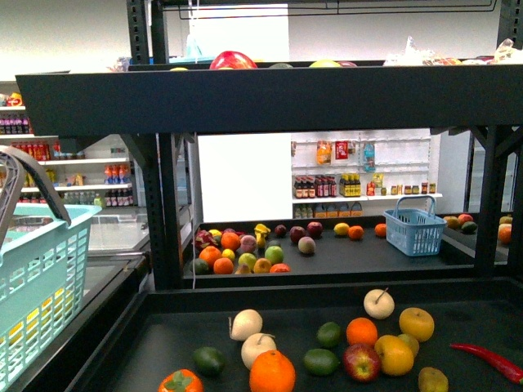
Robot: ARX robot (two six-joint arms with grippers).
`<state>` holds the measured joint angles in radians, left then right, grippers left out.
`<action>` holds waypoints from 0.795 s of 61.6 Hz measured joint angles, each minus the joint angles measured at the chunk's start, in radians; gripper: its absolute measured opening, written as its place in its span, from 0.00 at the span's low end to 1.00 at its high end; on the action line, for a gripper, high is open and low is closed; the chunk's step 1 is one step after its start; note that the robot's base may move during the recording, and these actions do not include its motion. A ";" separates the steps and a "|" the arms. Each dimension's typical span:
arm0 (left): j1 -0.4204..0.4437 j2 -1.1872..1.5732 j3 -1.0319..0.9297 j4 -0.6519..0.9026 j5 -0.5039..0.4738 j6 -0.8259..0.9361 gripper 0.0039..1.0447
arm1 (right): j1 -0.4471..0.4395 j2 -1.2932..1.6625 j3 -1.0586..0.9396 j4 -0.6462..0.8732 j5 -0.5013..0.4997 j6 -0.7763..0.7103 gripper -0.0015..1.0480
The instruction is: Pick lemon from shelf
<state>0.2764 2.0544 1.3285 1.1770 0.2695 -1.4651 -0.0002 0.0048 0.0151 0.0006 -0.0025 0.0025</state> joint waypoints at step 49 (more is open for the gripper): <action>0.182 0.224 0.077 0.126 0.136 -0.086 0.07 | 0.000 0.000 0.000 0.000 0.000 0.000 0.93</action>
<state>0.4587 2.2787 1.4059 1.3033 0.4053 -1.5509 -0.0002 0.0048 0.0151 0.0006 -0.0029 0.0025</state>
